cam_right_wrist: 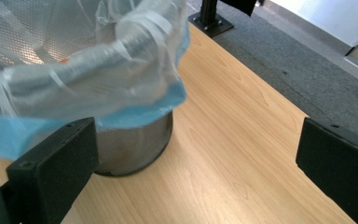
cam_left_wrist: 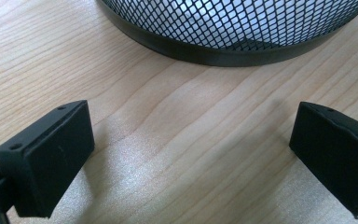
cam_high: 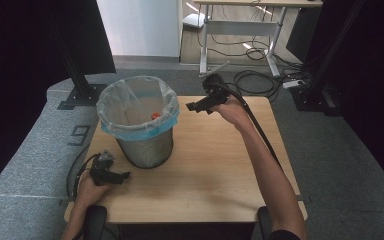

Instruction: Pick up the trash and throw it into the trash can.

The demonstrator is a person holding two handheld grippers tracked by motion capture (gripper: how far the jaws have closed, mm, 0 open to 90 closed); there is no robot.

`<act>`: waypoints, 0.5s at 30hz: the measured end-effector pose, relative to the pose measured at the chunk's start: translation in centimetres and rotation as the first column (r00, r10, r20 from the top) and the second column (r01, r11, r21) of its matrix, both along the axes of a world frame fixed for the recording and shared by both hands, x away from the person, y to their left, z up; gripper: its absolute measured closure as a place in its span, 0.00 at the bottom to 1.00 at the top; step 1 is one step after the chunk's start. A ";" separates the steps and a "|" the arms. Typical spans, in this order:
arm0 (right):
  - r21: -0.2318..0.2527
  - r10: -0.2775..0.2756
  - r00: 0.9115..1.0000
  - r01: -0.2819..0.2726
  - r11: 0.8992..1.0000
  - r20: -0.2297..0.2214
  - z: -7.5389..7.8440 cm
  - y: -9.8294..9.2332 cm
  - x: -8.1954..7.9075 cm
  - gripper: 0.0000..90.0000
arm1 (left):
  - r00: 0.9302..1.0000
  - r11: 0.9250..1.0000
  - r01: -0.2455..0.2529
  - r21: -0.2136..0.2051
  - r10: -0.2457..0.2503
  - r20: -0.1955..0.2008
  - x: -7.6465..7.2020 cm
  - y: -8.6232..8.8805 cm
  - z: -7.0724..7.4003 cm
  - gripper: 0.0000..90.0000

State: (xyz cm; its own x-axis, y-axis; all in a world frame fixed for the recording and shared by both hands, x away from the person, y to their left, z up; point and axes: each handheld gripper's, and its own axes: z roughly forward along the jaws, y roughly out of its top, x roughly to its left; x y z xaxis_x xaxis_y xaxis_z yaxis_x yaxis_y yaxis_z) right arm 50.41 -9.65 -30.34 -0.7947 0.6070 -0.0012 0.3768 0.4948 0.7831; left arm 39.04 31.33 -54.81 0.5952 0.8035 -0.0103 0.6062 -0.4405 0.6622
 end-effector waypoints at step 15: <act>0.014 -0.066 0.998 0.066 0.998 0.022 -2.8 -5.5 -1.5 0.00 | 1.000 1.000 -0.005 -0.002 0.005 0.000 0.0 0.0 0.0 0.00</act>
State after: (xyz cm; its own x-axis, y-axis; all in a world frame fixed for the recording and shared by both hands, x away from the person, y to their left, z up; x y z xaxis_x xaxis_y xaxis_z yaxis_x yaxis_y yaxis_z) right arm 48.92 -15.16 -33.10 -0.7526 0.6584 -0.0102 0.3907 0.4590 0.7979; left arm 39.02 31.29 -54.81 0.5915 0.8062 -0.0124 0.6085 -0.4362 0.6629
